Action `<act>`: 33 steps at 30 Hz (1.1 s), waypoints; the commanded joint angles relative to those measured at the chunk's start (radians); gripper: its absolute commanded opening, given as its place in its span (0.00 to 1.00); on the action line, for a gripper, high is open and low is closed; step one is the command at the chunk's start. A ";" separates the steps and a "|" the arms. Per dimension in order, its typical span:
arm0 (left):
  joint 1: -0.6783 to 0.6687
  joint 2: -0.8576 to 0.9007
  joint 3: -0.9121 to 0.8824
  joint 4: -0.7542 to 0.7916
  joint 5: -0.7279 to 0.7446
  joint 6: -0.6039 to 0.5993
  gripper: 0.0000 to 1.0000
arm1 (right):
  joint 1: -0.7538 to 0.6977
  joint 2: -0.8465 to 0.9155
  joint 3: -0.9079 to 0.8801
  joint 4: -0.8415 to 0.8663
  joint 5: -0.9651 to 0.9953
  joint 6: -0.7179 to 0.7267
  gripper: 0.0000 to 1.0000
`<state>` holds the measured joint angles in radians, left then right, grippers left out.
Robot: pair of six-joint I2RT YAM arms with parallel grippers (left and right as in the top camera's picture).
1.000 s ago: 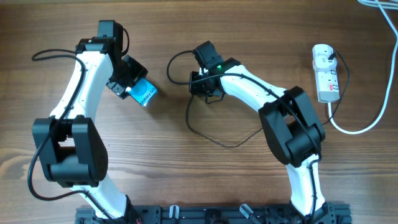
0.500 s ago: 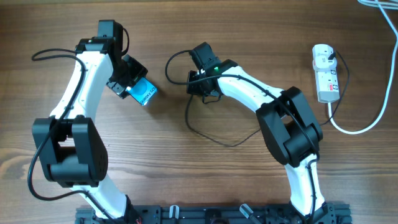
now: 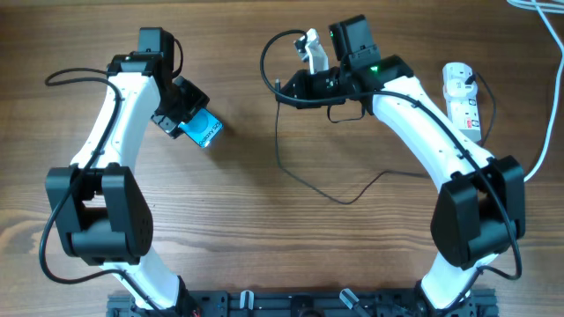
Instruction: Plug charger to phone and switch on socket
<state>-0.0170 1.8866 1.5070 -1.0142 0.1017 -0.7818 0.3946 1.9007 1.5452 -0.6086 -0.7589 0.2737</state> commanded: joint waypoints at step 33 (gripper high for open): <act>-0.001 -0.034 0.018 0.008 0.050 0.015 0.04 | -0.026 -0.010 -0.425 0.402 0.169 0.228 0.52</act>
<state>-0.0170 1.8866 1.5070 -1.0096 0.1360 -0.7818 0.3702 1.8732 1.1259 -0.2253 -0.6155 0.4591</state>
